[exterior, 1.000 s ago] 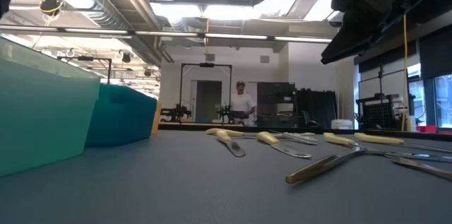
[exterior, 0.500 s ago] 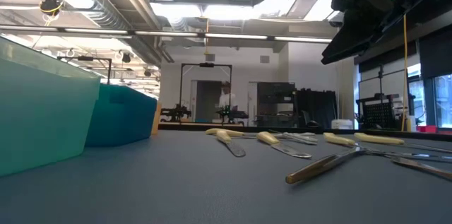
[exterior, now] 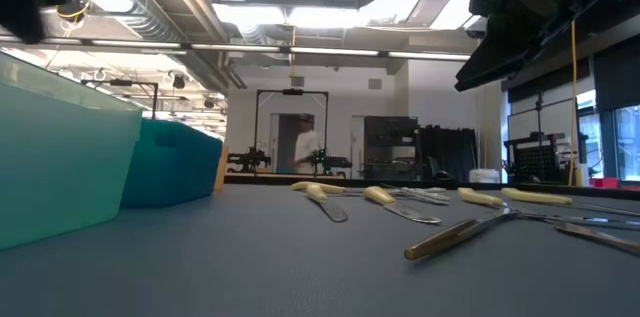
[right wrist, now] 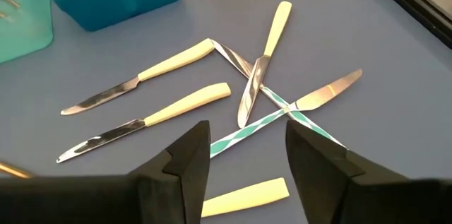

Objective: Sort silverware by color (type)
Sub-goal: Put the yellow knife into the orange bin

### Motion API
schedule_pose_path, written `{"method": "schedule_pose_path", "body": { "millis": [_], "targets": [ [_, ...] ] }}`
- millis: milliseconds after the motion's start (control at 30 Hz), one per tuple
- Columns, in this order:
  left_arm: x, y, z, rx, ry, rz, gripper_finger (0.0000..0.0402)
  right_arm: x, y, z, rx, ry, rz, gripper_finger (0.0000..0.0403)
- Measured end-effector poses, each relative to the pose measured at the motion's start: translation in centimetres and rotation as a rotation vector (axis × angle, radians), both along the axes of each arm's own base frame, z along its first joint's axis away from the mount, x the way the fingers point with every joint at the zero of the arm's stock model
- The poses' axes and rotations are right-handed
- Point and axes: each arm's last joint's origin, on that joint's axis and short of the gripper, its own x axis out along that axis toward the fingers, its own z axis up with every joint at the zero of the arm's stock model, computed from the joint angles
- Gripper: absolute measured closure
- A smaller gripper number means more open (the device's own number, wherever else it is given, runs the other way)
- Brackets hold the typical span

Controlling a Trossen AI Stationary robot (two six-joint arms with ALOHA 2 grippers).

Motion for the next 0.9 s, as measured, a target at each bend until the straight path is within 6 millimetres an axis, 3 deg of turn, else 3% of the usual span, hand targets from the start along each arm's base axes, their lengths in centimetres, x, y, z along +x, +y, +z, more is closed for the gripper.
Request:
{"method": "schedule_pose_path", "body": {
  "millis": [167, 467, 900],
  "targets": [
    [1.7, 1.5, 0.1, 0.034, -0.014, -0.032, 0.0244, -0.1, 0.0, 0.2, 0.033, 0.006, -0.044, 0.0231],
    [4.2, 4.9, 0.3, 0.115, -0.026, -0.033, 0.0244, -1.3, -0.3, 2.9, 0.113, 0.116, -0.249, 0.0231],
    [7.4, 8.8, 0.9, 0.128, -0.098, -0.124, 0.0244, -3.5, -0.3, 1.2, 0.283, 0.299, -0.539, 0.0231]
  ]
}}
